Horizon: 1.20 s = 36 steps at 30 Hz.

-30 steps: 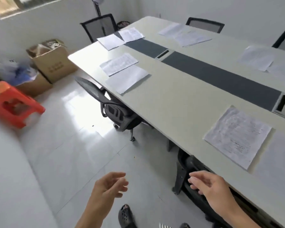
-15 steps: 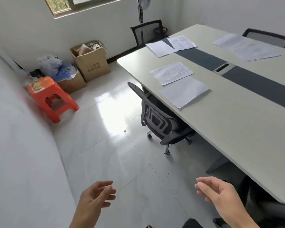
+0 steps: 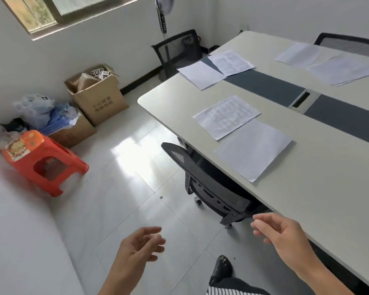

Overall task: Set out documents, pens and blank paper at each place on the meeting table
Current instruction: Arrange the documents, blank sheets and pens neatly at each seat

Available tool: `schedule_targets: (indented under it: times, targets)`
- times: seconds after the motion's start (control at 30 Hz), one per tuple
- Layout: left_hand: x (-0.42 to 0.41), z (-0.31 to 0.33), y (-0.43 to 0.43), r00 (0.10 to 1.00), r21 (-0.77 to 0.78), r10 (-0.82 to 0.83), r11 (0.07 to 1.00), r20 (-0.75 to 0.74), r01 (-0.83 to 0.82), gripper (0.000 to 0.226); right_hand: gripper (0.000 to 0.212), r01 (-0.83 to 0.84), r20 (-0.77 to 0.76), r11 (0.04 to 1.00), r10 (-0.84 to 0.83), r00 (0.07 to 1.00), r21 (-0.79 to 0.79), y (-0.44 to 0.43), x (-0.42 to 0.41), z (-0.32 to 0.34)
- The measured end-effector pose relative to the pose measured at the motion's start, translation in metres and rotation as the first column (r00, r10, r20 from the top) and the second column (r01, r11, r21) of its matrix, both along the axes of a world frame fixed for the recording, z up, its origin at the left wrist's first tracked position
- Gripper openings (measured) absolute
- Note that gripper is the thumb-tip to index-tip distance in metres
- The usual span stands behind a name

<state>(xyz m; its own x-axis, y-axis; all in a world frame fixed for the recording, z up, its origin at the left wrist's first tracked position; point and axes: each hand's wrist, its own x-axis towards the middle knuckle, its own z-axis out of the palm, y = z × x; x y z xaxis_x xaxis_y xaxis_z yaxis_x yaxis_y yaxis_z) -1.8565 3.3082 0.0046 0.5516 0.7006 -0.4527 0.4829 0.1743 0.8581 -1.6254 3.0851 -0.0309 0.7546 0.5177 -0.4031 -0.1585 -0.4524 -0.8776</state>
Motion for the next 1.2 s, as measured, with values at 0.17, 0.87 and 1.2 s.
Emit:
schedule_targets:
  times: [0.17, 0.87, 1.2]
  targets:
    - [0.064, 0.022, 0.071, 0.998, -0.008, -0.06, 0.998, 0.027, 0.061, 0.037, 0.009, 0.032, 0.027, 0.999, -0.032, 0.999, 0.016, 0.068, 0.051, 0.015]
    - [0.339, -0.002, 0.354, 0.758, 0.006, -0.65, 0.759, -0.063, 0.651, 0.01, 0.01, 0.531, 0.037, 0.839, -0.53, 0.847, -0.117, 0.268, 0.129, -0.017]
    - [0.448, -0.076, 0.273, 0.276, 0.276, -0.854, 0.163, -0.441, 0.947, 0.03, 0.046, 0.751, 0.221, 0.473, -0.759, 0.613, -0.46, 0.201, 0.24, -0.114]
